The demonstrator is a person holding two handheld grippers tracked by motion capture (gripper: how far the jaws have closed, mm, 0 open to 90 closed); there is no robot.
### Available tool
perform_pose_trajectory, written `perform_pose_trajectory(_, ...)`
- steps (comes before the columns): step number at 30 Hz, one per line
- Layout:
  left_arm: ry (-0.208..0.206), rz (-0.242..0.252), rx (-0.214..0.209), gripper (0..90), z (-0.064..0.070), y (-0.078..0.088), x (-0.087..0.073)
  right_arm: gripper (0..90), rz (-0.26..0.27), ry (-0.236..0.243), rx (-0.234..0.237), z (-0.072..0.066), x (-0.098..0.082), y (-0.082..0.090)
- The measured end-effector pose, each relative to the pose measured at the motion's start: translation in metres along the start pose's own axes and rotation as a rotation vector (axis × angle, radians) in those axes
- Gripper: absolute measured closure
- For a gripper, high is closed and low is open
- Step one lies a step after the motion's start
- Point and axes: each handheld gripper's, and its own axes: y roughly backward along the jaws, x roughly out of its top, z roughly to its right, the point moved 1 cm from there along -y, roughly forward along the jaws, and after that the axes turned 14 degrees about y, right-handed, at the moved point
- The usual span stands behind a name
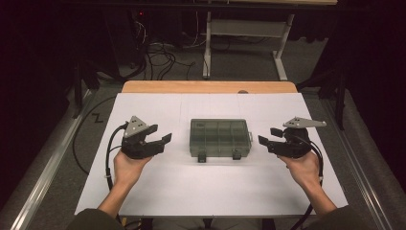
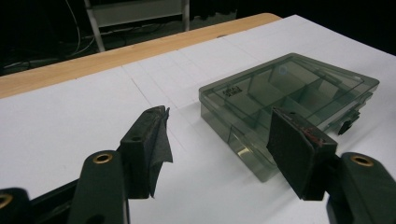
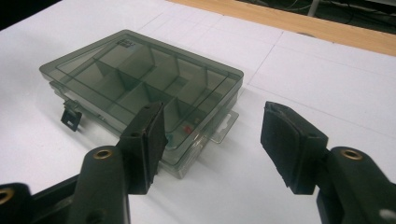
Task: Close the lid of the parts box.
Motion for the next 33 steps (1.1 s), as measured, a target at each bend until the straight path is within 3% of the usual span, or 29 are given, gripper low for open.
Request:
perform_pose_trajectory(5, 0.008, 0.004, -0.003, 37.7, -0.003, 0.009, -0.002, 39.8, 0.025, 0.004, -0.005, -0.002, -0.009, 0.005)
perform_pose_trajectory(8, 0.035, 0.012, -0.008, 36.6, -0.005, 0.013, -0.003, 39.3, 0.035, -0.016, 0.001, -0.002, -0.017, 0.007)
perform_pose_trajectory(20, 0.049, 0.052, -0.019, 32.5, -0.009, 0.027, -0.007, 35.2, 0.090, -0.008, -0.023, -0.009, -0.032, 0.014)
perform_pose_trajectory(33, 0.034, 0.098, -0.015, 29.8, -0.014, 0.041, -0.011, 33.7, 0.118, -0.005, -0.032, -0.014, -0.044, 0.017)
